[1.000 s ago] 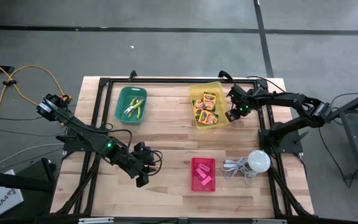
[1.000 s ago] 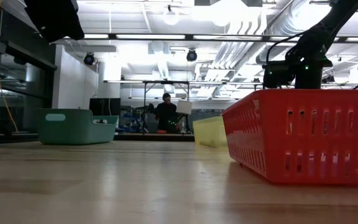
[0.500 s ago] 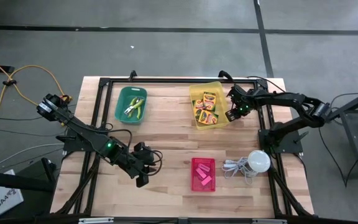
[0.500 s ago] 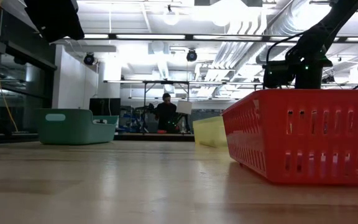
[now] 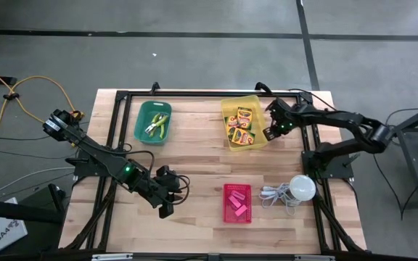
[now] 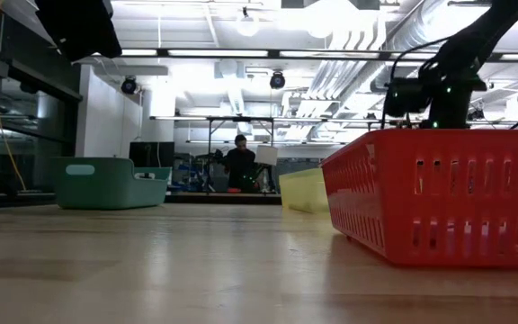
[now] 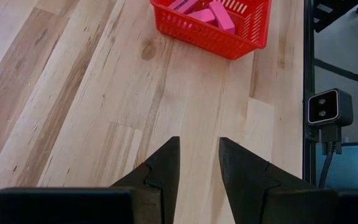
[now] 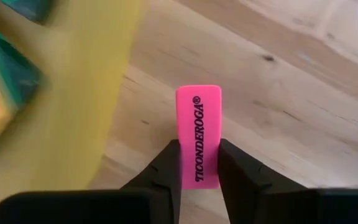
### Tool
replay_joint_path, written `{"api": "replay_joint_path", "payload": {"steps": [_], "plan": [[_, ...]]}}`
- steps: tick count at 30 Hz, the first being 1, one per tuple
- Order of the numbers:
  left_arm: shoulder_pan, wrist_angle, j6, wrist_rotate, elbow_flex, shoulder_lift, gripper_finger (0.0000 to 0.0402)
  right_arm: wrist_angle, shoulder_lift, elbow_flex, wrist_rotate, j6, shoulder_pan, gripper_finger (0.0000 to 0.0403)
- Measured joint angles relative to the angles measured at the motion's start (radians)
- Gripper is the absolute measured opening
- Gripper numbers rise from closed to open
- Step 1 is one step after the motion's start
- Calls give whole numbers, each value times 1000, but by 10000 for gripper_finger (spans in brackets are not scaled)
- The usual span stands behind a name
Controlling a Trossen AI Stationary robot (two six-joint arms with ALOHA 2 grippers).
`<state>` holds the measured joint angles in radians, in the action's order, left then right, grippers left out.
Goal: Pick & Place School Supplies
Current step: Put the pink eraser into the red bin
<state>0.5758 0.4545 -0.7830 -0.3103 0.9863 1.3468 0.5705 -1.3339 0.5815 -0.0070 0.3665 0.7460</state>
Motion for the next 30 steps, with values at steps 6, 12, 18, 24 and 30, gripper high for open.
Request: {"api": "replay_joint_path", "payload": {"steps": [6,12,18,24,30], "plan": [[0,0,-3,0,0,0,108,53,121,2,2,18,0,75],[0,0,-3,0,0,0,108,120,251,3,28,51,0,75],[0,0,-3,0,0,0,108,129,381,3,-15,79,-7,75],[0,0,-3,0,0,0,108,129,486,4,-45,120,-73,75],[0,0,-2,0,0,0,108,99,547,5,-81,184,-181,75]]}}
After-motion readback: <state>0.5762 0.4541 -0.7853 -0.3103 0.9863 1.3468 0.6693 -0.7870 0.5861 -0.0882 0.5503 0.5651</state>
